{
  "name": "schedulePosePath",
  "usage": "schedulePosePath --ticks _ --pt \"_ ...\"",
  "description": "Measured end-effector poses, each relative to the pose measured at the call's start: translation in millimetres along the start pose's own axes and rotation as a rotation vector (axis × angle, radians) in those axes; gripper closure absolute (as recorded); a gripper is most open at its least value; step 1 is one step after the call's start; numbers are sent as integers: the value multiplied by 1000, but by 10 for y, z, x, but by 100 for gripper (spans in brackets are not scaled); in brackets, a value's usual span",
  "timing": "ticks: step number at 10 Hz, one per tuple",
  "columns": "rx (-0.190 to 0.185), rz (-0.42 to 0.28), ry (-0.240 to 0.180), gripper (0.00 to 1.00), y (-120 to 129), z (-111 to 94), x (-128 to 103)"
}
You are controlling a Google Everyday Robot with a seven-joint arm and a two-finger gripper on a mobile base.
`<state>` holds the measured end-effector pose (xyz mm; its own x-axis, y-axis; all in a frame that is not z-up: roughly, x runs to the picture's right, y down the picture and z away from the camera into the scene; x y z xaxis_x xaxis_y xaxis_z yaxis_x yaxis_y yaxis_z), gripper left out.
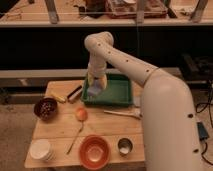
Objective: Wipe red bowl with sponge
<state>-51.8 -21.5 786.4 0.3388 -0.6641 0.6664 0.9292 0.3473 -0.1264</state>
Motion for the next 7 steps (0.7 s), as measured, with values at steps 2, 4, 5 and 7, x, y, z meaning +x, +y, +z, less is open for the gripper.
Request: schedulePosePath --ticks 2,4,5,7 --pt "0 3 -9 82 90 0 -161" --pt "1 -3 -12 82 61 8 -197" --pt "2 -2 -12 82 63 5 -196" --pt "2 -1 -12 82 71 2 -194"
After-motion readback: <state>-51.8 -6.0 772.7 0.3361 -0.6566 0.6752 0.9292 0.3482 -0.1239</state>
